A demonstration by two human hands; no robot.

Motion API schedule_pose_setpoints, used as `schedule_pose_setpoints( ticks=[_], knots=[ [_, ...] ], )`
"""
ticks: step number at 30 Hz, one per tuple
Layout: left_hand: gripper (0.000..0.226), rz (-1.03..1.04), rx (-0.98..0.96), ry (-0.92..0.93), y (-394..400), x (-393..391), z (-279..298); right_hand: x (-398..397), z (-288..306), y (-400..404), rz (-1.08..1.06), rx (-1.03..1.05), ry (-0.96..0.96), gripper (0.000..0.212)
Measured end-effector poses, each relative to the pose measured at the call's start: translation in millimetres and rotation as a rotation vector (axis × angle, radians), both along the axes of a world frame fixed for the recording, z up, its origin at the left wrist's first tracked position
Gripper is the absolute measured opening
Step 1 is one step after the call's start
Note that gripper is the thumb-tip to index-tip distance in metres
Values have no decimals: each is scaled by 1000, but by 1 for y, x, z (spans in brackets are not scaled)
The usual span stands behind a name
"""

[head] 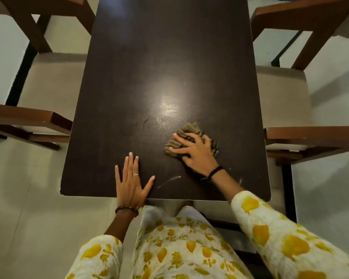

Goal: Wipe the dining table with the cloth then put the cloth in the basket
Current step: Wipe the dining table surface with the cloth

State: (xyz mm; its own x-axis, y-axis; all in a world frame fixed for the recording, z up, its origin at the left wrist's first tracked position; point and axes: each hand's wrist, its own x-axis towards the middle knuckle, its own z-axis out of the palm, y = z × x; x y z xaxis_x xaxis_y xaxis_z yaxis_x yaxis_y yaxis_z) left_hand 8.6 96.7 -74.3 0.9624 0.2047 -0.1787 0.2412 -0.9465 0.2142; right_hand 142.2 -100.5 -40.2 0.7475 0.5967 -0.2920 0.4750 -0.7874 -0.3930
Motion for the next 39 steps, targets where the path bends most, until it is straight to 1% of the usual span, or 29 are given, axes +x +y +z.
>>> schedule_pose_setpoints(
  ticks=[2,4,6,8,11,13,17,19,23,27,29,32,36,39],
  knots=[
    [77,-5,3,-5,-1,-1,-1,-6,1,18,118,10,25,45],
    [77,-9,6,-13,0,-2,-2,-3,0,17,218,32,35,44],
    [75,-21,-3,-26,1,-1,-3,9,-4,-5,217,77,35,41],
    [71,-72,-12,-43,-4,0,-2,23,-6,-37,97,112,26,40],
    [66,-195,-34,-71,-22,4,0,33,-3,-88,-116,83,-36,40],
    [64,-268,-58,-73,-40,11,0,29,-1,-114,-227,58,-43,40],
    [64,-374,-78,-32,-70,24,-1,-1,4,-131,-414,32,-26,45],
    [66,-394,-64,-8,-73,26,-2,-23,5,-123,-421,36,-25,46],
    [70,-370,-62,5,-71,26,-2,-51,4,-92,-332,-25,6,48],
    [73,-396,-47,11,-72,26,-3,-24,-5,-78,-315,-87,-135,45],
    [72,-431,-43,-3,-71,25,-4,1,-9,-83,-393,-127,-190,47],
    [66,-502,-27,-30,-72,26,-4,27,-10,-109,-582,-198,-196,50],
    [62,-521,-12,-41,-73,26,-2,7,-6,-131,-780,-211,-216,48],
    [62,-516,-8,-26,-72,26,0,-29,-2,-127,-845,-210,-182,49]
  ],
)
